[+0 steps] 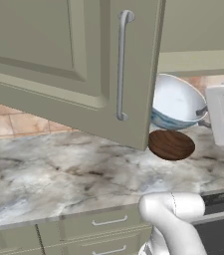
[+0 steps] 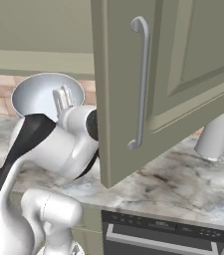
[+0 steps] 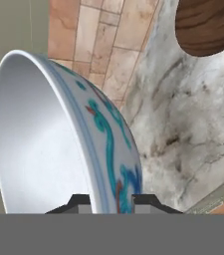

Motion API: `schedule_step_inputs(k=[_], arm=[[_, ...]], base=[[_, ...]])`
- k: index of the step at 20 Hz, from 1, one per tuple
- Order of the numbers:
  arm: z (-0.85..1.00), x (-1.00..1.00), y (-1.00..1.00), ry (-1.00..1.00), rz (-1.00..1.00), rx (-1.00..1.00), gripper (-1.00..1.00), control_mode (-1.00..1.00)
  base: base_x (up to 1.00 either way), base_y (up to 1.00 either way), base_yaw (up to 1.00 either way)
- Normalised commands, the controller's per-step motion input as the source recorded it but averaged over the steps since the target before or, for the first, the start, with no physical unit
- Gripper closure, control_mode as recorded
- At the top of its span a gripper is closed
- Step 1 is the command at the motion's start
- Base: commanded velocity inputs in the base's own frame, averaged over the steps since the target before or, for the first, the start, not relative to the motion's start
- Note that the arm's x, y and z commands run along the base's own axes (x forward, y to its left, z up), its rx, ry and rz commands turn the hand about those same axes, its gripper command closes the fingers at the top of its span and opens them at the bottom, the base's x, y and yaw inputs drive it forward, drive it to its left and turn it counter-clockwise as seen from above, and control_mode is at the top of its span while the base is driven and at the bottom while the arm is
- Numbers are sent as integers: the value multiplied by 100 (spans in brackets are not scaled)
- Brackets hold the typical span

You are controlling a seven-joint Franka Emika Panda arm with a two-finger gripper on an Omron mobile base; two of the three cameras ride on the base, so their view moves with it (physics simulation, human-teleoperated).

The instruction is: Open the cabinet. Pick the bowls from the counter and place them in the cabinet. Then close the cabinet.

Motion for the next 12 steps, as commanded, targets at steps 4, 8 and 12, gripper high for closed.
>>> schedule_step_inputs(k=[4,8,12], arm=[[82,16,15,-1,0,0,100,-100],[56,57,15,2,0,0,100,-100],[37,53,12,0,0,0,100,-100]], base=[[0,0,0],[0,0,0],[0,0,0]])
